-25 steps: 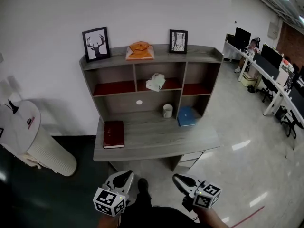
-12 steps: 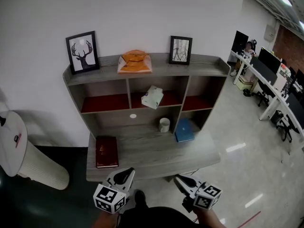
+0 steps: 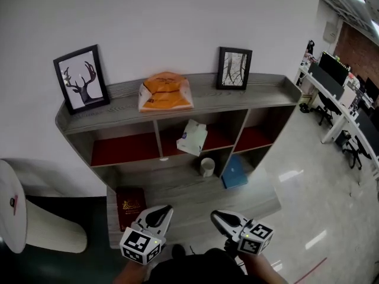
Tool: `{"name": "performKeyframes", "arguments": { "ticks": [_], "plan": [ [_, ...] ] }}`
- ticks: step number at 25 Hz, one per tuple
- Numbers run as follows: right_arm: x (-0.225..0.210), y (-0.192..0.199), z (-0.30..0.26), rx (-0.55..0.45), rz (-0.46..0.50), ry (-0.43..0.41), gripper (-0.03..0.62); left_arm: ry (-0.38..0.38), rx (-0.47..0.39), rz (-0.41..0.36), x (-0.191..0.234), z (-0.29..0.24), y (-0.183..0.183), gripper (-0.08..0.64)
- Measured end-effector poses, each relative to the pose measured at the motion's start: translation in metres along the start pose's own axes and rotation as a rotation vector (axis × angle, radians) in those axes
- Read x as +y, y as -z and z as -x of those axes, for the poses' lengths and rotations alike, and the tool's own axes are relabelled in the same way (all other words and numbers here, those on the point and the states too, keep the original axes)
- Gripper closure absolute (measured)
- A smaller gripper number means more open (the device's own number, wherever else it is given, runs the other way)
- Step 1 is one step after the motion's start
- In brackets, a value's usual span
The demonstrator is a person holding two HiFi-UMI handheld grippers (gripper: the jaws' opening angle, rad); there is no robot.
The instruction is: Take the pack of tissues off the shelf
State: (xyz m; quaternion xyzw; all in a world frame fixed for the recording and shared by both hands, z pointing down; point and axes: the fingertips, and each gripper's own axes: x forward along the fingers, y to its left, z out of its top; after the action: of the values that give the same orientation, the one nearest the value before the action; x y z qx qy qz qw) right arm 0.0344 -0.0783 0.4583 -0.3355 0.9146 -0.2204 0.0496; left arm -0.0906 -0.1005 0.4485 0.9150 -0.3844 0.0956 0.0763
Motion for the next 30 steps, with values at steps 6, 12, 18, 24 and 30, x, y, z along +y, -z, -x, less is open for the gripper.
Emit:
{"name": "performKeyframes", "arguments": {
  "ticks": [6, 12, 18, 24, 30],
  "plan": [
    [-0.033, -0.003, -0.018, 0.074, 0.017, -0.035, 0.574, -0.053, -0.017, -0.020, 0.027, -0.042, -0.021, 0.541],
    [-0.080, -0.021, -0.016, 0.107, 0.032, -0.055, 0.574, -0.072, 0.001, -0.019, 0.043, -0.094, -0.045, 0.482],
    [-0.104, -0.030, -0.023, 0.094, 0.000, -0.052, 0.574, -0.087, 0.002, -0.046, 0.058, -0.132, -0.069, 0.414],
    [-0.117, -0.033, -0.027, 0.098, -0.007, -0.048, 0.574, -0.139, 0.014, -0.032, 0.080, -0.160, -0.075, 0.323],
    [-0.127, -0.039, -0.030, 0.091, -0.015, -0.040, 0.574, -0.171, 0.048, -0.013, 0.094, -0.184, -0.067, 0.250]
  ]
}}
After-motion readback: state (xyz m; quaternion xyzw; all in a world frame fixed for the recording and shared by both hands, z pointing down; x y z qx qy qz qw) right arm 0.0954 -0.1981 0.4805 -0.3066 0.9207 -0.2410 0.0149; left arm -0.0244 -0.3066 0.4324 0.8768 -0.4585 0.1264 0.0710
